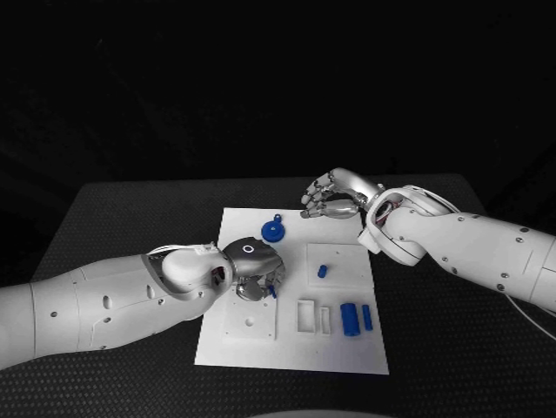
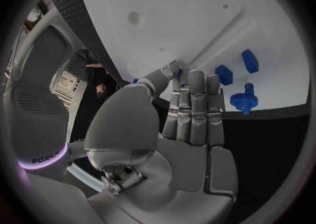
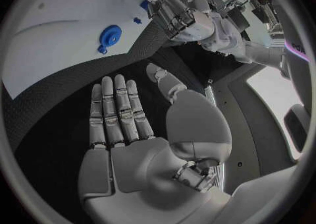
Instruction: Assemble the parts on the task board
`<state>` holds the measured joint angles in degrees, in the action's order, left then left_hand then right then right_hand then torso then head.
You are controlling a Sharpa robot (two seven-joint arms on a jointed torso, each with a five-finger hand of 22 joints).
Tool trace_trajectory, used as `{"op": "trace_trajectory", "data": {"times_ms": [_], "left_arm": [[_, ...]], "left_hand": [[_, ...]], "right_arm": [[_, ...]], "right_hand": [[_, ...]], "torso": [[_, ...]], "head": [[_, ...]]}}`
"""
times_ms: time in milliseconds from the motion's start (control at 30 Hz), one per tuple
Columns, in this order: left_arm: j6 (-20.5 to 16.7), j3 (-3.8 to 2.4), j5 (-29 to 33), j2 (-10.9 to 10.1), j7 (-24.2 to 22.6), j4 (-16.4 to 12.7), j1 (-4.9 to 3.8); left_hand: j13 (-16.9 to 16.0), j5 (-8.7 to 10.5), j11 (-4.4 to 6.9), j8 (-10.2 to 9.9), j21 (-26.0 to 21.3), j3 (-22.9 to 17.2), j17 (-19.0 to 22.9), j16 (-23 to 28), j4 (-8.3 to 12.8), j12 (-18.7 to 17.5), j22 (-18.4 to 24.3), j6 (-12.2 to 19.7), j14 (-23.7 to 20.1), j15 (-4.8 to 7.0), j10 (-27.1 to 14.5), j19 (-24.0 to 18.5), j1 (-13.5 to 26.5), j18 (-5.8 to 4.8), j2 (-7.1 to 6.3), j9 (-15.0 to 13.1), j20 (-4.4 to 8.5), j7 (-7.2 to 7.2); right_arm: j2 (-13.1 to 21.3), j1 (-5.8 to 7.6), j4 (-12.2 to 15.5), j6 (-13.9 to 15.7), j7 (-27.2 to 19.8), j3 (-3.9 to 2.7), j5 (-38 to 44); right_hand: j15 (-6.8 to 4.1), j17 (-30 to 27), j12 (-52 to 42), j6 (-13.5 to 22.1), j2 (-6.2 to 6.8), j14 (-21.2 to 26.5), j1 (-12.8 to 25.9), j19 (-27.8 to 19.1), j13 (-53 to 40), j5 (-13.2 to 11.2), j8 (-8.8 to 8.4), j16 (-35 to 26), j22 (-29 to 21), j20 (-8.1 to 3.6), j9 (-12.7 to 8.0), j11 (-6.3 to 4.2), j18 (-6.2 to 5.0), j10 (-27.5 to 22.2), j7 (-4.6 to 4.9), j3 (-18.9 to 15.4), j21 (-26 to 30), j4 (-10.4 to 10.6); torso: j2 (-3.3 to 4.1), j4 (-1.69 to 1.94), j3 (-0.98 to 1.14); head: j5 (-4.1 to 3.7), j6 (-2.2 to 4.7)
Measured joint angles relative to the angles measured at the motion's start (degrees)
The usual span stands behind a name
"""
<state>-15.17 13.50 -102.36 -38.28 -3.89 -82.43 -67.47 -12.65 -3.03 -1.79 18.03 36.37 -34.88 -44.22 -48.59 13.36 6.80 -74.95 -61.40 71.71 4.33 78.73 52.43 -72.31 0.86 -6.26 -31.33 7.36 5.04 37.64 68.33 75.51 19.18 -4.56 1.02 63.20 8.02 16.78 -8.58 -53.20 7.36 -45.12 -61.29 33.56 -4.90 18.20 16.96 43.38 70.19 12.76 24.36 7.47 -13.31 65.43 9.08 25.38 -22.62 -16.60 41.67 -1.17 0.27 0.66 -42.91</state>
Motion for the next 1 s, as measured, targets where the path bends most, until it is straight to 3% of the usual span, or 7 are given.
{"op": "trace_trajectory", "data": {"times_ms": [133,333,467,633,800,933,1000], "left_arm": [[-0.42,-1.07,1.22,-0.85,0.09,-1.14,0.05],[-0.86,-4.85,4.03,-2.09,0.37,-2.71,-0.09],[-0.99,-5.99,5.52,-2.88,0.62,-4.20,-0.83],[-1.08,-6.52,7.20,-3.32,0.92,-4.78,-2.20],[-1.08,-6.63,8.45,-3.30,1.20,-4.07,-2.45],[-1.15,-7.63,9.12,-2.93,1.30,-2.74,-2.40],[-1.36,-8.44,9.67,-2.75,1.36,-1.90,-2.47]], "left_hand": [[-0.01,0.06,0.07,-0.06,0.00,-0.13,0.03,0.00,0.13,-0.03,0.00,-0.31,0.03,0.01,0.07,0.21,0.00,0.00,0.00,0.08,-0.20,0.07],[-0.08,-0.13,0.07,-0.10,0.00,-0.30,0.10,0.00,-0.04,0.07,0.01,-0.32,0.17,-0.02,0.07,0.21,0.00,0.00,-0.01,0.09,-0.21,0.07],[-0.10,-0.13,0.07,-0.11,0.00,-0.30,0.15,0.00,-0.04,0.07,0.01,-0.32,0.29,0.07,0.07,0.21,0.00,0.00,-0.02,0.03,-0.21,0.07],[-0.12,-0.13,0.07,-0.12,0.00,-0.30,0.16,0.00,-0.04,0.07,0.01,-0.31,0.47,0.06,0.07,0.21,-0.06,0.00,-0.08,0.02,-0.21,0.07],[-0.12,-0.13,0.07,-0.12,0.00,-0.43,0.22,-0.22,0.09,0.06,0.02,-0.31,0.48,0.05,0.07,0.21,-0.06,0.00,-0.09,0.03,-0.21,0.07],[-0.11,-0.12,0.07,-0.21,0.00,-0.43,0.22,-0.22,0.10,0.06,0.02,-0.30,0.48,0.04,0.06,0.20,-0.06,0.00,-0.10,0.03,-0.21,0.07],[-0.11,-0.12,0.07,-0.10,0.00,-0.43,0.22,-0.22,0.10,0.05,0.02,-0.30,0.49,0.03,0.06,0.21,-0.06,0.00,-0.10,0.04,-0.21,0.06]], "right_arm": [[0.26,0.00,-0.04,-0.03,-0.01,0.00,-1.37],[0.93,0.00,0.51,-0.12,-0.02,0.00,-3.88],[1.31,0.01,0.71,-0.21,0.02,0.00,-5.74],[1.46,0.01,0.94,-0.33,0.10,0.00,-7.51],[1.56,0.03,1.36,-0.53,0.49,0.00,-9.79],[1.78,0.04,1.99,-0.78,1.70,0.10,-13.22],[2.04,0.09,2.92,-0.79,2.84,0.54,-16.16]], "right_hand": [[0.00,0.00,0.00,0.00,-0.20,0.00,-0.20,0.21,0.00,0.00,0.00,0.00,0.06,0.21,0.00,0.00,-0.01,0.00,0.00,0.00,0.00,0.00],[0.00,0.00,-0.05,0.00,-0.20,0.00,-0.20,0.21,-0.05,0.00,0.00,0.00,0.06,0.21,-0.05,0.00,0.00,0.00,0.00,0.25,0.00,0.08],[0.00,0.05,-0.22,-0.17,-0.20,0.00,-0.20,0.21,-0.05,0.00,0.00,0.00,0.12,0.21,-0.05,0.00,0.00,0.00,-0.17,0.33,0.00,0.00],[-0.15,0.05,-0.22,-0.19,-0.20,-0.15,-0.20,0.21,-0.10,0.00,0.00,0.00,0.12,0.21,-0.05,0.00,0.00,0.00,-0.19,0.33,0.00,0.00],[-0.15,0.05,-0.22,-0.19,-0.37,-0.14,-0.37,0.21,-0.09,0.00,0.00,0.00,0.19,0.21,-0.05,-0.21,-0.01,0.21,-0.19,0.33,0.00,0.00],[-0.15,0.12,-0.22,-0.19,-0.42,-0.14,-0.42,0.21,-0.16,0.00,0.00,0.00,0.22,0.21,-0.05,-0.21,0.00,0.21,-0.19,0.49,0.00,0.16],[-0.15,0.12,-0.22,-0.19,-0.42,-0.14,-0.42,0.31,-0.17,0.00,0.00,0.00,0.26,0.11,-0.04,0.00,-0.01,0.42,-0.19,0.49,0.23,0.16]], "torso": [[-0.01,0.04,0.03],[-0.07,0.04,0.03],[-0.10,0.08,0.06],[-0.12,0.12,0.02],[-0.11,0.05,-0.01],[-0.08,0.03,-0.07],[-0.07,0.02,-0.14]], "head": [[0.03,0.32],[0.36,1.21],[0.51,2.13],[0.69,3.13],[0.72,4.32],[0.68,5.24],[0.59,5.82]]}}
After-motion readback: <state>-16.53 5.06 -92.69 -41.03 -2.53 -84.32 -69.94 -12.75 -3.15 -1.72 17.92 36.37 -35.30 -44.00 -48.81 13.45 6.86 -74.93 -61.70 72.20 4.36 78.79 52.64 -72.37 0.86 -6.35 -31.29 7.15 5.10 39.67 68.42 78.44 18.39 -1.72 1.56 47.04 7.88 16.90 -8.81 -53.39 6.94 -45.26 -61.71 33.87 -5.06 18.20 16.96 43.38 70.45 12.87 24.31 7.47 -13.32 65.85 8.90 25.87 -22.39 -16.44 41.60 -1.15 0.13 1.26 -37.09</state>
